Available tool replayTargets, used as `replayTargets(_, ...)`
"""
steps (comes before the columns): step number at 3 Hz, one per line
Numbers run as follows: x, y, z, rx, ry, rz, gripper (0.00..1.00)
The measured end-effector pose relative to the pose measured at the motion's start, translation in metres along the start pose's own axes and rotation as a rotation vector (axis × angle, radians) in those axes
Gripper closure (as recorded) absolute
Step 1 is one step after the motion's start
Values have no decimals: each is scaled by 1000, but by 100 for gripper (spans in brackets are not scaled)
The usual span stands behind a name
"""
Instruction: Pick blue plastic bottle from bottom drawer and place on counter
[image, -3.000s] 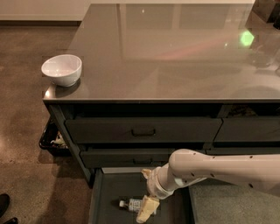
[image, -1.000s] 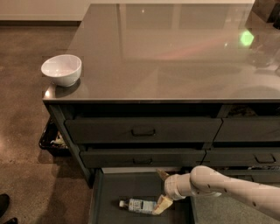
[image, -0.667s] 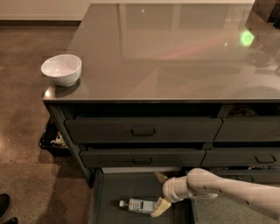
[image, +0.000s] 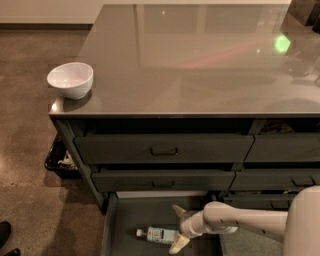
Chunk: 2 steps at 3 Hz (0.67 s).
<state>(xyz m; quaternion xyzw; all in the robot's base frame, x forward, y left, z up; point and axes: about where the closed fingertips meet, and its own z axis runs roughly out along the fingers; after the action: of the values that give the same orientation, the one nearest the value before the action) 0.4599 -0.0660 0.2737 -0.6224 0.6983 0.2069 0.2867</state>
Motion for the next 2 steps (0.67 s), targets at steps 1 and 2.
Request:
replayTargets(1,-3,-12,5,39,-52,5,0)
replayTargets(2,-3,-12,5,39,-52,5,0)
